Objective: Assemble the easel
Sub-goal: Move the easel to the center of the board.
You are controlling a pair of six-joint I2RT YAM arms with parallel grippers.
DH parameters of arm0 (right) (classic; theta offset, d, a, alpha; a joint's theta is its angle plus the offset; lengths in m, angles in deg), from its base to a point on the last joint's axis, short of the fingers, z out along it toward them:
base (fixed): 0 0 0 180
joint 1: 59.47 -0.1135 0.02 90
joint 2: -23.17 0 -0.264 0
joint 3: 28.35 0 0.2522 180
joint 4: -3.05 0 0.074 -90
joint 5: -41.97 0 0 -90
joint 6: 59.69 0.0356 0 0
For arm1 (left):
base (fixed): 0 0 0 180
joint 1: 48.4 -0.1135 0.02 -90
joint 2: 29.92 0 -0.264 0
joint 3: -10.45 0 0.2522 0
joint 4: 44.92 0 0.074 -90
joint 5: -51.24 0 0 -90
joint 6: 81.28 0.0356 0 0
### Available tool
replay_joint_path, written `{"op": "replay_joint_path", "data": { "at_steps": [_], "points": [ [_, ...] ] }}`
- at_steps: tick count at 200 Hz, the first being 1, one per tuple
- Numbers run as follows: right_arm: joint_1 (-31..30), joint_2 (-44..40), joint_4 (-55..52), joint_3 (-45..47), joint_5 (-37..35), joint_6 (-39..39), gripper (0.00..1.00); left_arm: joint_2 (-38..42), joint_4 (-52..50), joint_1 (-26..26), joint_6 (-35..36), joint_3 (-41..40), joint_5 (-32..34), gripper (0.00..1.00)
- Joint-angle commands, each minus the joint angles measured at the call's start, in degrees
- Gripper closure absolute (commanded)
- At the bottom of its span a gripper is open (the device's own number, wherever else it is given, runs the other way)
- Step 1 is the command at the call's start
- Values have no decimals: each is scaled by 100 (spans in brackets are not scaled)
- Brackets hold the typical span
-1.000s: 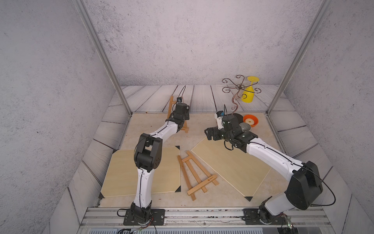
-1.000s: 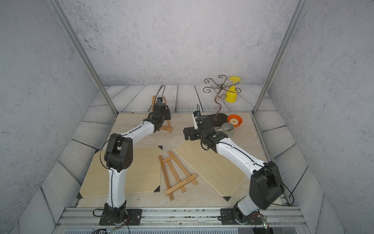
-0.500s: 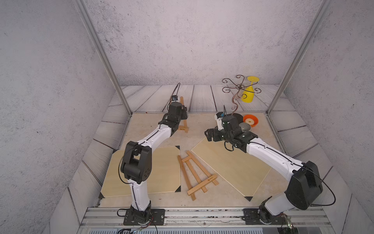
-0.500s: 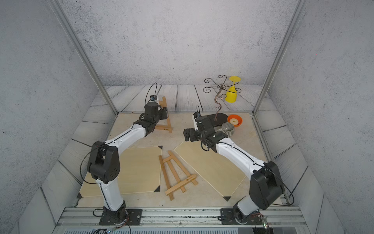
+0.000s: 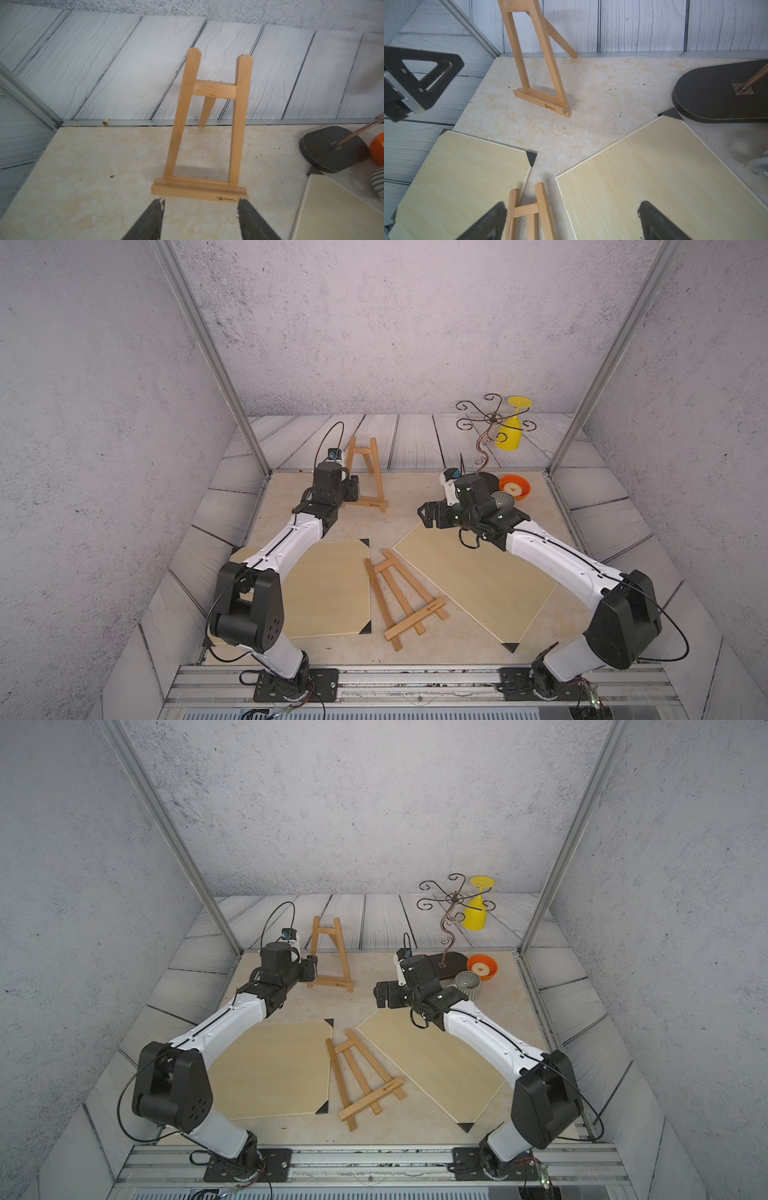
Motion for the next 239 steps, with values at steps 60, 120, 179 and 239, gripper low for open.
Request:
{"op": "replay_joint_path", "data": {
  "at_steps": [60,120,179,239],
  "points": [
    [-40,714,95,-550,262,-23,1,-1333,245,-547,1380,860,-1429,41],
    [-41,893,68,-708,186,-162,1,-2283,562,-739,1238,1485,-1692,44],
    [-35,968,11,-783,29,-275,1,-2969,680,-743,1179,2053,-2013,49],
    [-39,1037,22,-824,-26,-342,1,-3342,556,-743,1093,2414,-1965,57]
  ]
}}
